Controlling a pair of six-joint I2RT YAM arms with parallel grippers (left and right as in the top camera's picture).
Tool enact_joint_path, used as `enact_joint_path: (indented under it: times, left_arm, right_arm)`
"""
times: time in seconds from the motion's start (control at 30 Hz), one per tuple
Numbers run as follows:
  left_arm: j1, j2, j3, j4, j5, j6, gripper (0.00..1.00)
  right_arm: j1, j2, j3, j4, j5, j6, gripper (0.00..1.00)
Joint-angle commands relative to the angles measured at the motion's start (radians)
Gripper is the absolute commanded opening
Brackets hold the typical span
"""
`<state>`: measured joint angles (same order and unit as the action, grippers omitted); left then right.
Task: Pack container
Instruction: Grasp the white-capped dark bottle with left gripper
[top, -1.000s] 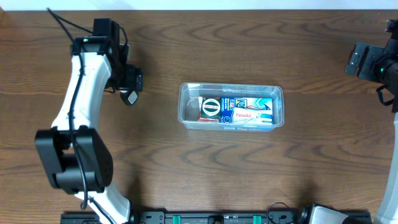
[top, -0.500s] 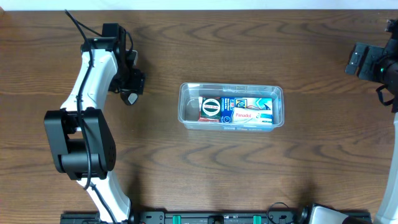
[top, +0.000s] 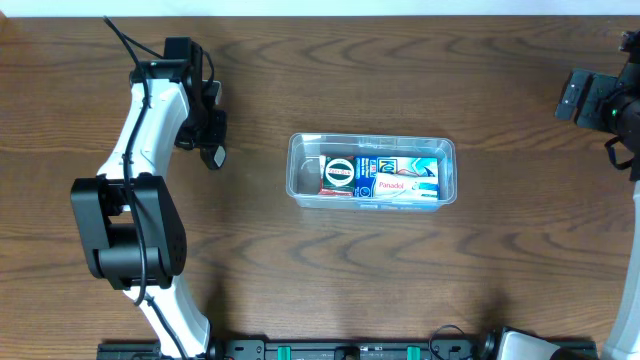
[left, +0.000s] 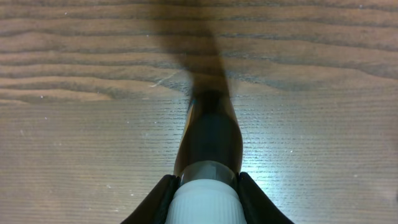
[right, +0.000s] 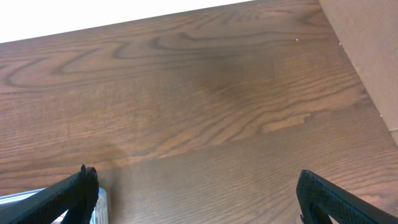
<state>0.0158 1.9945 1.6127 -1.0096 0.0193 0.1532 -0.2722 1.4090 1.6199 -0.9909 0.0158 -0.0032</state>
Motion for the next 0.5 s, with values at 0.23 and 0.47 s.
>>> enact_joint_path:
  times: [0.23, 0.47]
  left_arm:
    - [-0.005, -0.001, 0.004, -0.023, 0.000, -0.065, 0.19]
    - [-0.037, -0.096, 0.010, -0.044, 0.000, -0.095, 0.20]
  right_arm:
    - [-0.006, 0.002, 0.002, -0.001, 0.003, 0.017, 0.99]
    - [-0.006, 0.002, 0.002, -0.001, 0.003, 0.017, 0.99]
